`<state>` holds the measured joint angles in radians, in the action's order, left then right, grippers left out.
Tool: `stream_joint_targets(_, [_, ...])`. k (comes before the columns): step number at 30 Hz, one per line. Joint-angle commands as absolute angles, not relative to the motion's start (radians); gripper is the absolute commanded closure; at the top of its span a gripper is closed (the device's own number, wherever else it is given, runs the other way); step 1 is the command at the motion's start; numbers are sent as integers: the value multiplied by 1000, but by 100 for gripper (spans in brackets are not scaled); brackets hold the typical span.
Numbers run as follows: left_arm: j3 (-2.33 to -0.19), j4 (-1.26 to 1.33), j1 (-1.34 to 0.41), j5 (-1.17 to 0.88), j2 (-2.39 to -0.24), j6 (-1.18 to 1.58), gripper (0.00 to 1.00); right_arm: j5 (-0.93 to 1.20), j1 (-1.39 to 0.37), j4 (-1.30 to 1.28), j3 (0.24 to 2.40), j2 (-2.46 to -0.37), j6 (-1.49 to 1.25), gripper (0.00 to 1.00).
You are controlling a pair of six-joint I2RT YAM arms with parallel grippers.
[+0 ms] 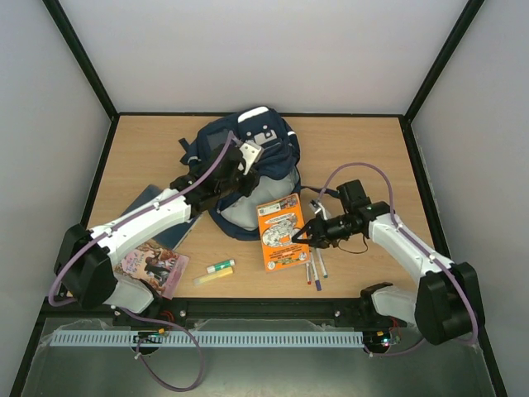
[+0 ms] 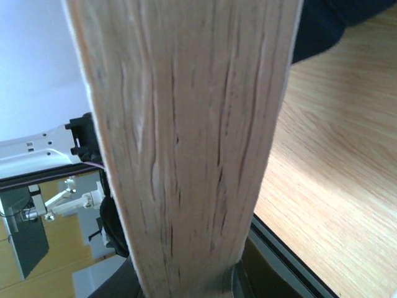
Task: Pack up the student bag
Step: Place the book in the student bag.
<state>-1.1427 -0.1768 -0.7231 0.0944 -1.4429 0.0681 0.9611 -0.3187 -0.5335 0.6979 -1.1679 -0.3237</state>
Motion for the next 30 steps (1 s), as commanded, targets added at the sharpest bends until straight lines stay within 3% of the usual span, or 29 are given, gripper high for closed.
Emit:
stream_joint_targets(1, [-1146, -69, -719, 63, -1374, 91, 96, 1067, -355, -338, 713, -1206, -436, 99])
stream_joint_targets(30, [-1111, -43, -738, 31, -1300, 81, 96, 1008, -413, 194, 1046, -1830, -668, 99])
